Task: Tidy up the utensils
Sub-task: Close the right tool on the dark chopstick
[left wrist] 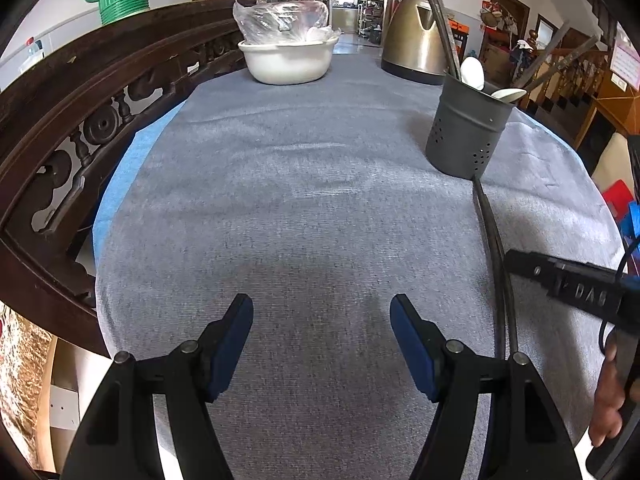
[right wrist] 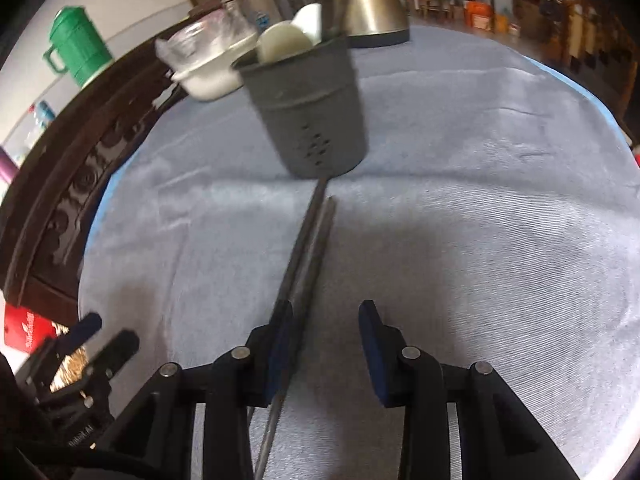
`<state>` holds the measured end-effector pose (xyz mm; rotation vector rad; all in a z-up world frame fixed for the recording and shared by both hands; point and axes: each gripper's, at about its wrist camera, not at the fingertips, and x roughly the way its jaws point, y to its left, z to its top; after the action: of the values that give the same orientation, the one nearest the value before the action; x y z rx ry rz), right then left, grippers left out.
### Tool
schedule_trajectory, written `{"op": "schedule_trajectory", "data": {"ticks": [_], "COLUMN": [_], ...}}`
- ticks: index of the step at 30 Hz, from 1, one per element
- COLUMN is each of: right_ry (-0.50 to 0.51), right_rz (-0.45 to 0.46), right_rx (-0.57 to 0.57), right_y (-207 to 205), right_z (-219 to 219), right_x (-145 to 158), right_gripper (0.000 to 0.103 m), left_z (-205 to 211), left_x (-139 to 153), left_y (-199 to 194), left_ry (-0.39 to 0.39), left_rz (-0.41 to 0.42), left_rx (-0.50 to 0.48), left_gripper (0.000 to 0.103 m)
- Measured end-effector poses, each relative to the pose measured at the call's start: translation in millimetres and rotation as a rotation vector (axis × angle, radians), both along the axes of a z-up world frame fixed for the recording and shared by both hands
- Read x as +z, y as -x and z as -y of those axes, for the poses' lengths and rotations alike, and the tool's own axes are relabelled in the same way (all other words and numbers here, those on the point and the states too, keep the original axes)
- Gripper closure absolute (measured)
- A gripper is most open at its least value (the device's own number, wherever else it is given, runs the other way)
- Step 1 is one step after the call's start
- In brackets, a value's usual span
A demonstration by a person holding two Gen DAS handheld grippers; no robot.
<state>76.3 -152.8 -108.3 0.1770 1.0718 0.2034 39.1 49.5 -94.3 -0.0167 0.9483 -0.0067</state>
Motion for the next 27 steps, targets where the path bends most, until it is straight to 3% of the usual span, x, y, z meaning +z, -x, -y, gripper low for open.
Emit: {"op": "schedule_trajectory", "data": {"ticks": [11,13,16,20,25,27], "right_ry": [0.211,0.235,0.233,0.235,0.146,0.168], "right_rz": [0.011,0.017,0.012,0.015,-0.011,0.015], "right_rx": [0.011,0.015,0.021,-0.001,-0.065,-0.088], "right_y": [-18,-22,-23,-25,-32,-32], "right_z": [-26,-28,-28,-19,17,23], "right_x": [-4,-4,-4,-4,-2,2], "right_gripper": [0.067,0.078,0.093,0.097,0.094,0.097], "left_z": [-5,-6,-9,-13,-10,-7], "left_x": [-2,-1,1,0,0,2], "left_y": [-1,0,0,-1,-2,-4], "left_ry": [0.019,0.021,0.023,0.029,0.026,0.031], "left_rz": [-0.005,-0.004,-0.001,-0.004,-0.009,-0.007], "left_rx": [0.008,0.009,0.015,0.026,0.015,0.001], "left_gripper": [0.031,0.031,0.031,0.031,0.031,0.031]}}
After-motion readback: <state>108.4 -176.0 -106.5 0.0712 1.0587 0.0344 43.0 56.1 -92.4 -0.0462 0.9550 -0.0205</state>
